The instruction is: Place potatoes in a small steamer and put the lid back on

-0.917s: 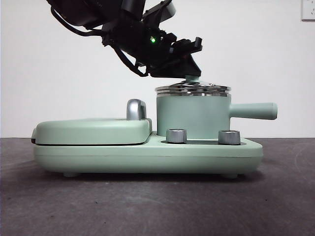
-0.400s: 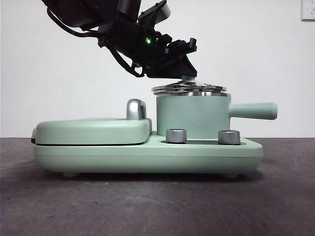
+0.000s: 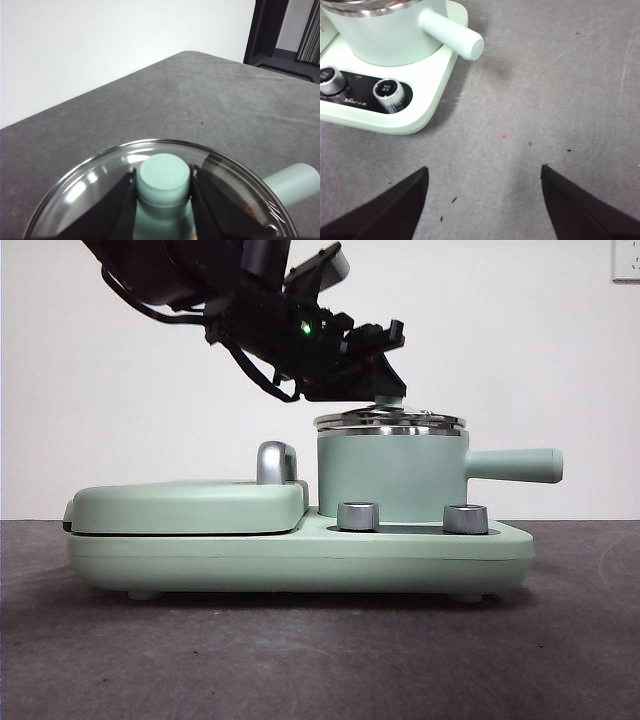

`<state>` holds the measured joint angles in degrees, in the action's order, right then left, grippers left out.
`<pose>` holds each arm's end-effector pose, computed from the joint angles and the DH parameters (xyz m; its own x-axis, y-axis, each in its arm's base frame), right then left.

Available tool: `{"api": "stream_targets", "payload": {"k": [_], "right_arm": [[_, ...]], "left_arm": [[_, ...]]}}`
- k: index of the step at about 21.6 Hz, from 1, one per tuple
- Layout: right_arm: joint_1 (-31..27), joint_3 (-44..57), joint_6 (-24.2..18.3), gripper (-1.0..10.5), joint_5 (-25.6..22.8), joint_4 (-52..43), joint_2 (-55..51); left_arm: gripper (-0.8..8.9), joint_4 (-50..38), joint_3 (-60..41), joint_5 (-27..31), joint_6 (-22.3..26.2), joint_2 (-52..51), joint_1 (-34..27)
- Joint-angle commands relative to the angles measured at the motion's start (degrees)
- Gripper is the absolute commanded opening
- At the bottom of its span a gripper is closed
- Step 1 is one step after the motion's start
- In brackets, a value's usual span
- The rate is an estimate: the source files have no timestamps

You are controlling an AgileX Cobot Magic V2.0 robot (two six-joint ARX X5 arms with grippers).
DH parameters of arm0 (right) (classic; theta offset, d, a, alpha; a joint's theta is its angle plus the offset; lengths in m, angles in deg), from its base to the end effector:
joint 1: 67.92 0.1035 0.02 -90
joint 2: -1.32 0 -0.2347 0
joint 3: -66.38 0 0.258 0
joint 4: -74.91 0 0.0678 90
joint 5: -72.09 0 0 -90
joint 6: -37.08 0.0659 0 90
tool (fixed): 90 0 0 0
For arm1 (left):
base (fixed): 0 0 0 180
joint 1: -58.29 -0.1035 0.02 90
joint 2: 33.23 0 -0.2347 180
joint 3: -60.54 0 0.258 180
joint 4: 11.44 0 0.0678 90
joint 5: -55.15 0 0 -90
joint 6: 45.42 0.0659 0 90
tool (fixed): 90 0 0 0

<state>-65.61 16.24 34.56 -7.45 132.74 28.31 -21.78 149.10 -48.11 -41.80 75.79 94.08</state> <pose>0.1565 0.0183 0.2360 0.8007 0.2140 -0.5595 -0.2136 0.9746 0.0670 0.3709 -0.2860 0.2120 0.6431 -0.7464 -0.1710 0.7599 0.6497 0.0219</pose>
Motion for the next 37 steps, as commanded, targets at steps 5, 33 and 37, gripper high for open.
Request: {"api": "stream_targets", "payload": {"k": [5,33,37], "right_arm": [[0.2,0.0,0.4,3.5,0.0,-0.3,0.3],[1.8,0.0,0.2,3.5,1.6,-1.8,0.5],[2.4,0.0,0.2,3.5,1.6,-1.9,1.3]], "left_arm": [[0.13,-0.7,2.0,-1.0,-0.2,1.2,0.5],[2.90,38.7,-16.2,-0.3,-10.4,-35.6,-6.6],[2.89,40.2,-33.0,2.9,-15.5,-54.2,-7.4]]}}
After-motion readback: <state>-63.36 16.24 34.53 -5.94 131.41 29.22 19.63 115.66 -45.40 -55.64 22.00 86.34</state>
